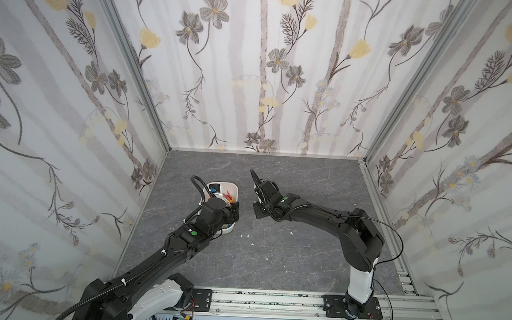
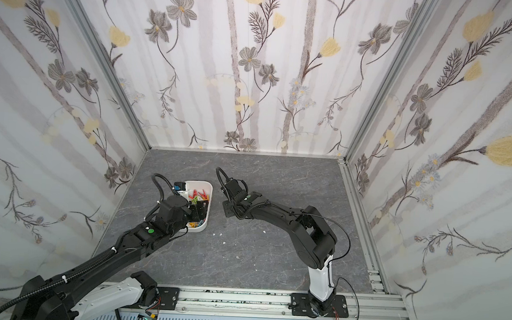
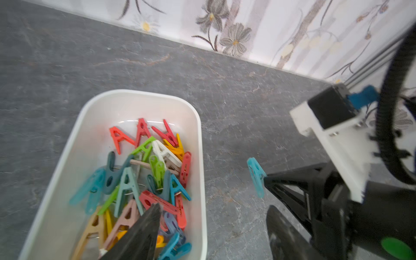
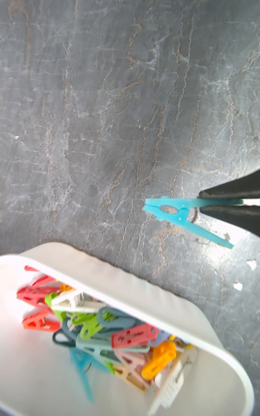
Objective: Put the clothespins into the storage box
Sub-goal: Place the clothespin in the storage box.
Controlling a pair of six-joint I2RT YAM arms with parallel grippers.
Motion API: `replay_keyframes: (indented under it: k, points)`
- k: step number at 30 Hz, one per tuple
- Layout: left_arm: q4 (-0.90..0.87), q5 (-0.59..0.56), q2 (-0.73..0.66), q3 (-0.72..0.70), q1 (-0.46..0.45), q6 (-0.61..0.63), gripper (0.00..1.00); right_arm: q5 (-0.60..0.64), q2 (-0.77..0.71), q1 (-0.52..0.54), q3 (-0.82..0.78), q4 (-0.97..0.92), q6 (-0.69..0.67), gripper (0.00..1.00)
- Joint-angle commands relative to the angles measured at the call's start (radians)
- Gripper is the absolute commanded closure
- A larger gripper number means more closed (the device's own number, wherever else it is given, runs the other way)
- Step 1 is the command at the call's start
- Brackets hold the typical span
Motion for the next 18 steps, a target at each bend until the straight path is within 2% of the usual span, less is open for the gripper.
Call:
replay_keyframes:
  k: [1,5,9,11,14,18]
  points:
    - [-0.057,0.009,-0.021,0.031,0.076,0.055,0.25,-0.007,-0.009,0.024,0.061,0.002,0.029,0.92]
    - [-0.096,-0.008,-0.069,0.037,0.142,0.055,0.25,-0.067,0.085,0.052,0.235,-0.011,0.043,0.91]
    - [-0.099,-0.026,-0.131,-0.002,0.157,0.030,0.25,-0.117,0.201,0.055,0.408,-0.017,0.076,0.90]
    - [-0.088,-0.016,-0.146,-0.019,0.157,0.024,0.25,-0.143,0.251,0.052,0.471,-0.023,0.088,0.85]
    - [-0.068,-0.004,-0.158,-0.035,0.156,0.028,0.25,-0.182,0.292,0.047,0.534,-0.035,0.093,0.69]
    - [-0.040,-0.014,-0.166,-0.036,0.149,0.035,0.25,-0.172,0.256,0.034,0.531,-0.061,0.093,0.65]
